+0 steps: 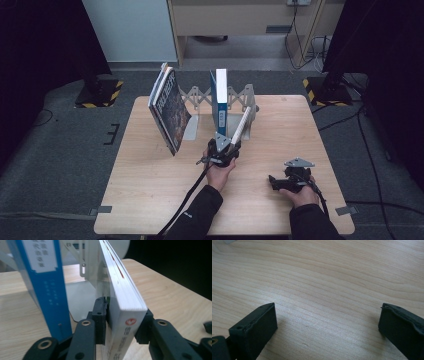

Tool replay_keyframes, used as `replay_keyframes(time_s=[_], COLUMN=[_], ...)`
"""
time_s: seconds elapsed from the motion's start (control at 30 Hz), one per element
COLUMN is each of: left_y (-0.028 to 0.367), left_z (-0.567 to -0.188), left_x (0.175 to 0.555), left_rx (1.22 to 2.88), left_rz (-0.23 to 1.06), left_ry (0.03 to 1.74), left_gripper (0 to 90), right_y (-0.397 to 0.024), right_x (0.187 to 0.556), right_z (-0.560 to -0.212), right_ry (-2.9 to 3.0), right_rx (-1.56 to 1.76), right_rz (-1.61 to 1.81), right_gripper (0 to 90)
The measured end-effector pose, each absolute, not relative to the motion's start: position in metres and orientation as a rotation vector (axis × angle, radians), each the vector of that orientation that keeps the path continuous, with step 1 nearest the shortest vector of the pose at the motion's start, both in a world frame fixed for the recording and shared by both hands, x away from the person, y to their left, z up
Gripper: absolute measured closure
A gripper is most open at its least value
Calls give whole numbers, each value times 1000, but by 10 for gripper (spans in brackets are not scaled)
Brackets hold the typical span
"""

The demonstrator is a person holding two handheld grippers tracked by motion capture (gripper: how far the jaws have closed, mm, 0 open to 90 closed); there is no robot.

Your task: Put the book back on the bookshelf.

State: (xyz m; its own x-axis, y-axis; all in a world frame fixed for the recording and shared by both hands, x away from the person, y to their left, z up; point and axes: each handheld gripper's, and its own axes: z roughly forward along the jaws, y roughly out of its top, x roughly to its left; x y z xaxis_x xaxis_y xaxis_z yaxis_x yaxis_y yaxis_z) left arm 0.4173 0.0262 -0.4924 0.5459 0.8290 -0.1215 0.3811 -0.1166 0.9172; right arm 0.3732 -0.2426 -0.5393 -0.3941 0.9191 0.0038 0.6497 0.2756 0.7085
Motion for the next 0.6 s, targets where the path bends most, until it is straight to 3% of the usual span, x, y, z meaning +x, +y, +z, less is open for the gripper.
replay_keyframes(time_s=[0.23, 0.6], left_y=[39, 30], left_z=[-501, -496], left_x=[404, 414], left_rx=[1725, 1724], left_rz=[490, 444], left_ry=[1023, 1030], left_gripper=[654, 678], right_y=[-242, -242], right_x=[373, 373], right_z=[-539, -539], right_ry=[2141, 2142], right_rx=[1414, 1416], right_rz=[892, 892], right_gripper=[21, 20])
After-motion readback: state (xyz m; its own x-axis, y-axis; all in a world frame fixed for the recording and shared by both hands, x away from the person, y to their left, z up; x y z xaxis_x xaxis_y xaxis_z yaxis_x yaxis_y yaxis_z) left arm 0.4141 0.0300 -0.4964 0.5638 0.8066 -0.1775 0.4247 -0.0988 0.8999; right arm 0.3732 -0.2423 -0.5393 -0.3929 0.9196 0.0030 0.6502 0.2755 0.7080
